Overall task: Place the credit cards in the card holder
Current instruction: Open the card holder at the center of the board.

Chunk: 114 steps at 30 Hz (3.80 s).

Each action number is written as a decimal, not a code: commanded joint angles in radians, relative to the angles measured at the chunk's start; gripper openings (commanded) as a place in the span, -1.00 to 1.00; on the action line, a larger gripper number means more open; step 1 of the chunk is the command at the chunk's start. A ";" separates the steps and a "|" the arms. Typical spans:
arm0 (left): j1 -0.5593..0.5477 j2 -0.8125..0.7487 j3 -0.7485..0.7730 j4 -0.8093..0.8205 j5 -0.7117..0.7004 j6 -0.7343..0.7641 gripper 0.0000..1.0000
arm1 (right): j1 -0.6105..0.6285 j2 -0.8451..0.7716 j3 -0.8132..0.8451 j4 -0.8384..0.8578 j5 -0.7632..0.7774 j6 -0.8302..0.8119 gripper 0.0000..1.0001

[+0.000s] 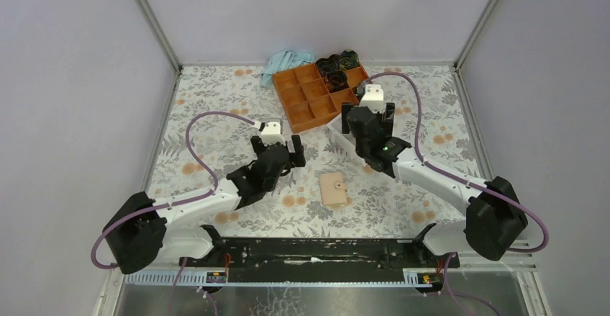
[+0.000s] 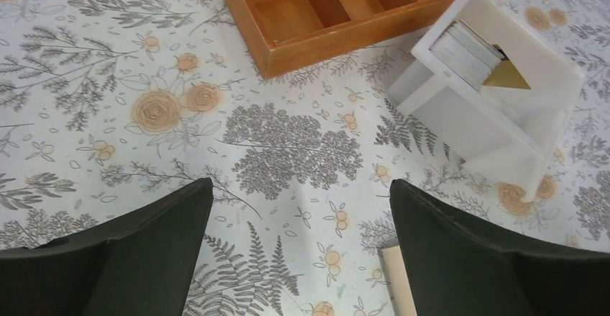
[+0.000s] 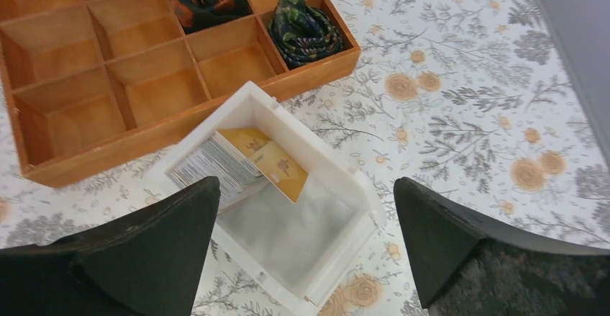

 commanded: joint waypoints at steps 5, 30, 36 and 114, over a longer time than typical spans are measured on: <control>-0.084 0.025 0.032 0.030 0.005 -0.005 1.00 | 0.174 -0.051 0.006 -0.055 0.200 -0.055 0.91; -0.263 0.139 -0.082 0.147 0.110 -0.063 0.98 | 0.247 -0.137 -0.212 -0.323 -0.165 0.375 0.03; -0.288 0.205 -0.075 0.162 0.097 -0.085 0.97 | 0.249 -0.199 -0.352 -0.210 -0.300 0.472 0.03; -0.313 0.354 -0.059 0.092 0.024 -0.160 0.98 | 0.340 -0.089 -0.519 0.104 -0.224 0.632 -0.32</control>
